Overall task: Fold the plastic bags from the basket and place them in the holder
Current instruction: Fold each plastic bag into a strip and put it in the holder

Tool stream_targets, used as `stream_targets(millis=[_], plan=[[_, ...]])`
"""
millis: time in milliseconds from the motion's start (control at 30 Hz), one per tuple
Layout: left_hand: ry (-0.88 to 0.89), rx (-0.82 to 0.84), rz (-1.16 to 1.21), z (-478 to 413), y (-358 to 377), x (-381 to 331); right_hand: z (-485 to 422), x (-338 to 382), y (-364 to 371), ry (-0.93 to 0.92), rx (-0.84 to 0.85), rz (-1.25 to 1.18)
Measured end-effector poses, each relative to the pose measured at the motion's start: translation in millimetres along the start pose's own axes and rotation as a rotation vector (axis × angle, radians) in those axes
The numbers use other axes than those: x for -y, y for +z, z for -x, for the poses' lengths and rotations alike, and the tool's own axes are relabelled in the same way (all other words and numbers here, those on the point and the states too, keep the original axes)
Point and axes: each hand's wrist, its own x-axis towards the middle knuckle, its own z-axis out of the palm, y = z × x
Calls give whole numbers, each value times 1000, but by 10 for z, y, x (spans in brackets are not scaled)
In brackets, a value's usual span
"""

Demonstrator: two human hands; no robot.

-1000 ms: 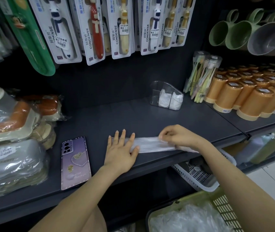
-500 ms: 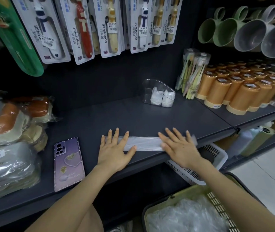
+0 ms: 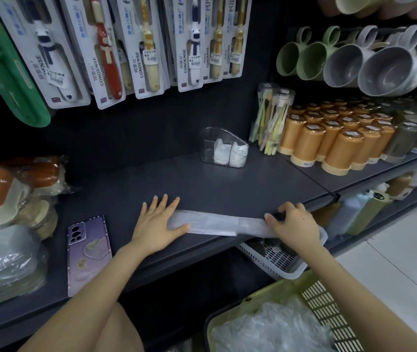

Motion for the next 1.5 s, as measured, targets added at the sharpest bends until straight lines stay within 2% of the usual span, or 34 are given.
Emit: stream_targets(millis=[67, 200, 367, 433, 500, 567, 600, 667, 733, 800, 967, 1033, 1133, 1233, 1300, 1400, 1500], plan=[[43, 0, 48, -43, -69, 22, 115, -22, 37, 62, 40, -193], [112, -64, 102, -127, -118, 45, 330, -51, 124, 241, 195, -868], [149, -174, 60, -180, -77, 16, 578, 27, 123, 93, 363, -855], [166, -272, 55, -176, -71, 8, 645, 81, 147, 57, 400, -863], [187, -402, 74, -136, -76, -54, 676, 134, 143, 87, 387, -900], [202, -482, 225, -1, -86, -209, 689, 172, 110, 147, 369, -950], [231, -470, 316, 94, -72, -304, 701, 189, 82, 170, 376, -975], [367, -339, 388, 301, 19, -488, 735, 234, 18, 213, 419, -1031], [503, -201, 354, 462, 166, -611, 748, 274, -22, 253, 454, -1088], [522, -170, 318, 509, 294, -651, 742, 331, -63, 291, 476, -1130], [402, -381, 309, 423, 374, -724, 650, 551, -245, 310, 570, -1359], [303, -427, 419, 397, 313, -759, 565, 672, -357, 302, 604, -1454], [61, -379, 705, 286, 171, -752, 383, 830, -443, 252, 591, -1554], [-174, -246, 1006, 144, 24, -679, 217, 957, -373, 219, 508, -1410], [-267, -157, 1120, 55, -24, -610, 173, 1039, -244, 218, 493, -1250], [-322, -60, 1178, -6, -45, -538, 184, 1110, -7, 195, 532, -1004], [-329, -19, 1181, 3, -33, -505, 220, 1115, 138, 147, 528, -873]])
